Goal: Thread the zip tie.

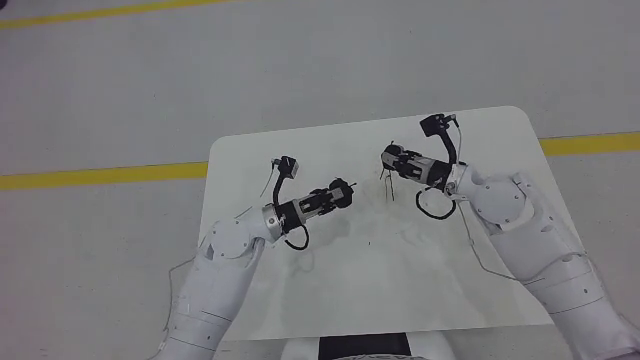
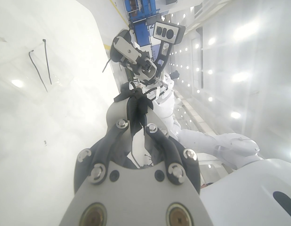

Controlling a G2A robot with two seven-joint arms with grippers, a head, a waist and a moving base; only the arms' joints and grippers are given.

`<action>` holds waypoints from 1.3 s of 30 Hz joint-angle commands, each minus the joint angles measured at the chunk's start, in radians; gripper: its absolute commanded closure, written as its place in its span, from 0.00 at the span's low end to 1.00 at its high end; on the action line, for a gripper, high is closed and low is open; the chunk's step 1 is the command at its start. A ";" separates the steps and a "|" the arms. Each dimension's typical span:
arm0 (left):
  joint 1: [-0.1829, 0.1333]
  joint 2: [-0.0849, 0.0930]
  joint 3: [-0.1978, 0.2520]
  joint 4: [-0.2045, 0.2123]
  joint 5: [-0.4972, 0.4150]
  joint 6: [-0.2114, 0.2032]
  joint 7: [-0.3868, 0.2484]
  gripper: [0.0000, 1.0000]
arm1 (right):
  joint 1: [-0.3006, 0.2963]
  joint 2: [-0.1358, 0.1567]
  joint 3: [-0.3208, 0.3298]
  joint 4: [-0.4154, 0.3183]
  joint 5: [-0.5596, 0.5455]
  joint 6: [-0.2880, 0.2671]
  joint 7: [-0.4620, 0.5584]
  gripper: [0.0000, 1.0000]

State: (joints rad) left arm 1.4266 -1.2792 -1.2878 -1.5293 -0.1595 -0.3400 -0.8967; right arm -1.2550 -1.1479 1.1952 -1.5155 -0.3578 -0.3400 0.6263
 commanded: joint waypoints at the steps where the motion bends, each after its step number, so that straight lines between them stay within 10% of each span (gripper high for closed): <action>1: 0.002 0.000 0.003 -0.001 -0.003 0.000 0.009 1.00 | 0.000 0.000 0.000 0.000 0.000 0.000 0.000 1.00; 14: 0.079 0.028 0.023 -0.249 0.273 0.000 0.126 1.00 | 0.000 0.000 0.000 0.000 0.000 0.000 0.000 1.00; 25: 0.053 0.103 0.165 -0.282 0.411 0.000 0.353 1.00 | 0.000 0.000 0.000 0.000 0.000 0.000 0.000 1.00; 39: 0.068 0.104 0.165 -0.286 0.292 0.000 0.393 1.00 | 0.000 0.000 0.000 0.000 0.000 0.000 0.000 1.00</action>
State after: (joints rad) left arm 1.4914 -1.1764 -1.1193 -1.8090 0.1726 -0.3398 -0.5087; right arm -1.2550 -1.1479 1.1952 -1.5155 -0.3578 -0.3400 0.6263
